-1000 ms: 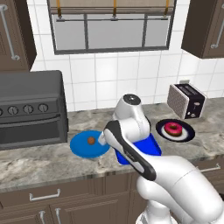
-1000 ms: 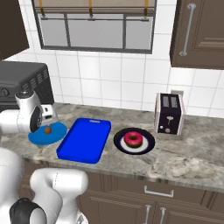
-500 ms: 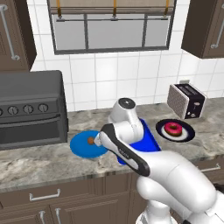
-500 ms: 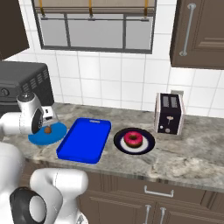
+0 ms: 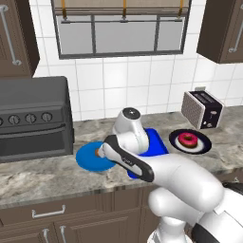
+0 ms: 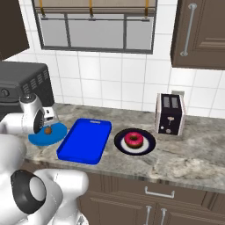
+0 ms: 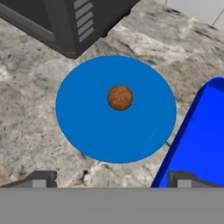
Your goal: Move the dessert items from the plates to the tray.
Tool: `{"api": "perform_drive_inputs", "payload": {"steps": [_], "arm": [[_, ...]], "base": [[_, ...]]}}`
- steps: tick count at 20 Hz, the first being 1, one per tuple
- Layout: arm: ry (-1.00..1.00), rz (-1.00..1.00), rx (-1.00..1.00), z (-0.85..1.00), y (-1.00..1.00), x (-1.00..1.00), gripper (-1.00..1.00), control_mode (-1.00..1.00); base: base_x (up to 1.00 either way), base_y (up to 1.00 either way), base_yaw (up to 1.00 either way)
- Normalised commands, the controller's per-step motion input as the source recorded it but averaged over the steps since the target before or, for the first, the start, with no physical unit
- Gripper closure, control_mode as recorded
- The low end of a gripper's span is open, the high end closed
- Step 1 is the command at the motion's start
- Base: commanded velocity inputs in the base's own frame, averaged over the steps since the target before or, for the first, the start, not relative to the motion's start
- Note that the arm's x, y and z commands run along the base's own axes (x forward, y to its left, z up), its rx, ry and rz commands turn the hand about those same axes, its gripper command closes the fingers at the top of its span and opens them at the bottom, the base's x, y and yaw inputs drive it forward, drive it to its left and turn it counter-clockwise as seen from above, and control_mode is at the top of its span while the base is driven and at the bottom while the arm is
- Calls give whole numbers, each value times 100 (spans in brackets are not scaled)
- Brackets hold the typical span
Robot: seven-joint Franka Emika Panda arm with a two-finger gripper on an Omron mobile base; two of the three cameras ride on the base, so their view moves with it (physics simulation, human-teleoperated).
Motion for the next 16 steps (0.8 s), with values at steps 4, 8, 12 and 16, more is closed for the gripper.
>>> {"api": "perform_drive_inputs", "payload": {"steps": [4, 8, 12, 16], "arm": [[0, 0, 0, -19, 11, 22, -100, -100], [0, 0, 0, -16, 9, 14, -100, -100], [0, 0, 0, -15, 0, 4, -100, -100], [0, 0, 2, -26, 0, 1, -100, -100]], "base": [[0, 0, 0], [0, 0, 0], [0, 0, 0], [0, 0, 0]]}}
